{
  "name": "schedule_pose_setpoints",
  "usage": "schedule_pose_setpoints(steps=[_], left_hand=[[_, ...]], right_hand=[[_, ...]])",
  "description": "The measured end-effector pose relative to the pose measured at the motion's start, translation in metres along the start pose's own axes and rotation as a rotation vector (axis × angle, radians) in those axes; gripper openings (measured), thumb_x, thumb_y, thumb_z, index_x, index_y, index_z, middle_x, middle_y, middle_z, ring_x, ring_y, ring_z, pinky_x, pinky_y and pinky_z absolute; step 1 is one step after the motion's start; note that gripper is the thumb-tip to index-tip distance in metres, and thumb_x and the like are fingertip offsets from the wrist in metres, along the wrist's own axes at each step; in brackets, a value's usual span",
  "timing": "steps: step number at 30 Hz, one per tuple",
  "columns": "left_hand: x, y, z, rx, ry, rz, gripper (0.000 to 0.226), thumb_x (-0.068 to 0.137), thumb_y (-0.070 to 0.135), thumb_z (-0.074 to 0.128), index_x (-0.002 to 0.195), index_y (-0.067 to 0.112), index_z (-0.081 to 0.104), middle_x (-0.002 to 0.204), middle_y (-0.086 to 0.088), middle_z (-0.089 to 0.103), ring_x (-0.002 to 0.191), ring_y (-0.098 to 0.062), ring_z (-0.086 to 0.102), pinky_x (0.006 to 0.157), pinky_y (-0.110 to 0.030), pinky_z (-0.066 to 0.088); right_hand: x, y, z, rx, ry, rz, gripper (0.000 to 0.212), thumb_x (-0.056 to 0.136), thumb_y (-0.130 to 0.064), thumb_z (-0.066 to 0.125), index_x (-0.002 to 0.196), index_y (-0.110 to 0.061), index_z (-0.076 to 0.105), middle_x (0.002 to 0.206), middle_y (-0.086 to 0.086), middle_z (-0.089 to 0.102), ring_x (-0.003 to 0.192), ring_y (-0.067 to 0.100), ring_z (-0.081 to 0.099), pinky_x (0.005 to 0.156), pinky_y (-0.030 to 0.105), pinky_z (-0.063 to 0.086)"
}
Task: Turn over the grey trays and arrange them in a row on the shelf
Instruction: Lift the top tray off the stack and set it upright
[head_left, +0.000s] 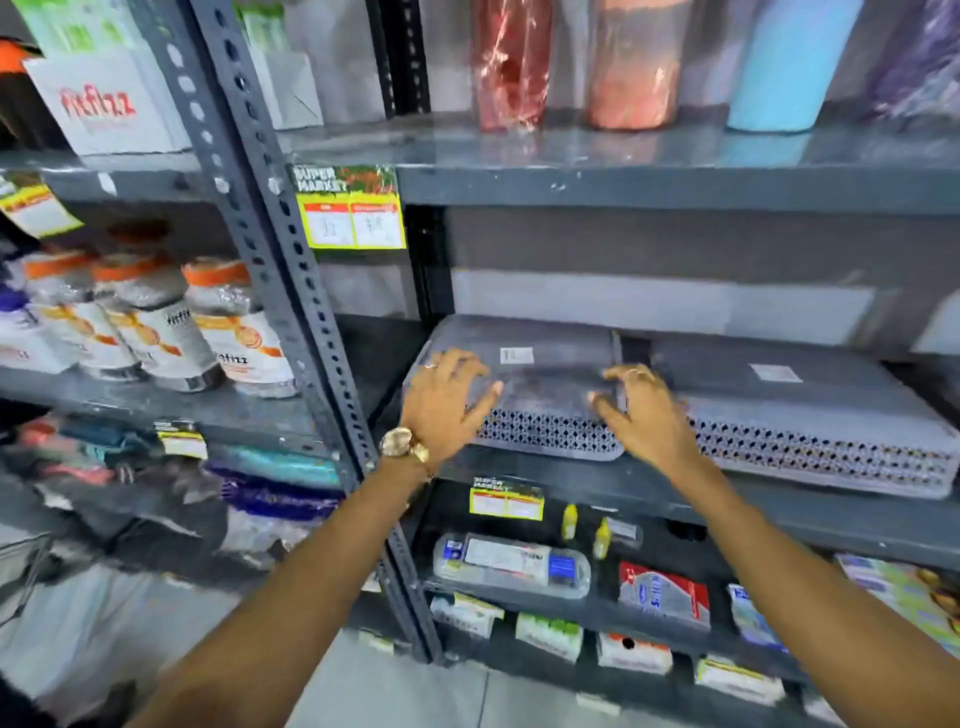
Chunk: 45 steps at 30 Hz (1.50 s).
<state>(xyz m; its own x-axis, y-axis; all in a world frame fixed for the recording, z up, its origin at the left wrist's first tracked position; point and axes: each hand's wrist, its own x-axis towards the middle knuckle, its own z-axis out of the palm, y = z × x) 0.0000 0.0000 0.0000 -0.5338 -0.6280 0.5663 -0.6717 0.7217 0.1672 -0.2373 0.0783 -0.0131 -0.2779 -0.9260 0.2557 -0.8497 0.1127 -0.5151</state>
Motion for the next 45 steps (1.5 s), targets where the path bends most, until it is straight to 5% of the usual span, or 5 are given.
schedule_pose_setpoints(steps=[14, 26, 32, 39, 45], left_hand=[[0.101, -0.091, 0.071, -0.312, -0.371, -1.003, 0.088, 0.077, 0.071, 0.042, 0.136, 0.006, 0.035, 0.14, -0.022, 0.046, 0.125, -0.041, 0.048, 0.103, -0.052, 0.042], [0.132, -0.075, 0.027, -0.863, 0.408, -0.921, 0.068, 0.089, 0.061, 0.039, 0.14, 0.016, 0.039, 0.144, -0.016, 0.042, 0.131, -0.033, 0.041, 0.109, -0.036, 0.031], [0.09, -0.081, 0.017, -1.062, 0.197, -1.093, 0.092, 0.081, 0.078, 0.025, 0.151, 0.019, 0.009, 0.16, -0.003, 0.017, 0.145, -0.024, 0.021, 0.117, -0.04, 0.018], [0.063, -0.097, 0.022, -0.92, -0.16, -1.185, 0.088, 0.06, 0.077, 0.054, 0.13, 0.023, 0.05, 0.134, -0.003, 0.052, 0.115, -0.026, 0.052, 0.099, -0.039, 0.041], [0.046, -0.073, 0.033, -0.673, -0.216, -1.185, 0.09, 0.085, 0.056, 0.051, 0.149, 0.004, 0.014, 0.151, -0.021, 0.033, 0.137, -0.037, 0.035, 0.11, -0.044, 0.031]], right_hand=[[0.091, 0.003, 0.021, 0.59, -0.056, 0.673, 0.056, 0.087, -0.034, 0.063, 0.129, 0.002, 0.051, 0.127, 0.017, 0.057, 0.103, 0.029, 0.055, 0.075, 0.031, 0.046], [0.119, -0.01, -0.012, 1.007, 0.453, 0.593, 0.054, 0.076, -0.07, 0.048, 0.103, -0.026, 0.064, 0.119, 0.003, 0.066, 0.112, 0.023, 0.06, 0.104, 0.041, 0.044], [0.087, -0.009, -0.017, 0.937, 0.464, 0.72, 0.106, 0.055, -0.093, 0.03, 0.13, -0.022, 0.053, 0.136, 0.007, 0.055, 0.119, 0.029, 0.055, 0.102, 0.047, 0.045], [0.047, 0.003, -0.001, 0.578, 0.175, 0.792, 0.073, 0.083, -0.064, 0.048, 0.128, -0.007, 0.053, 0.13, 0.016, 0.056, 0.117, 0.037, 0.054, 0.101, 0.049, 0.044], [0.032, 0.013, 0.013, 0.447, -0.01, 0.715, 0.052, 0.087, -0.047, 0.057, 0.112, -0.003, 0.059, 0.11, 0.016, 0.063, 0.093, 0.03, 0.055, 0.081, 0.036, 0.043]])
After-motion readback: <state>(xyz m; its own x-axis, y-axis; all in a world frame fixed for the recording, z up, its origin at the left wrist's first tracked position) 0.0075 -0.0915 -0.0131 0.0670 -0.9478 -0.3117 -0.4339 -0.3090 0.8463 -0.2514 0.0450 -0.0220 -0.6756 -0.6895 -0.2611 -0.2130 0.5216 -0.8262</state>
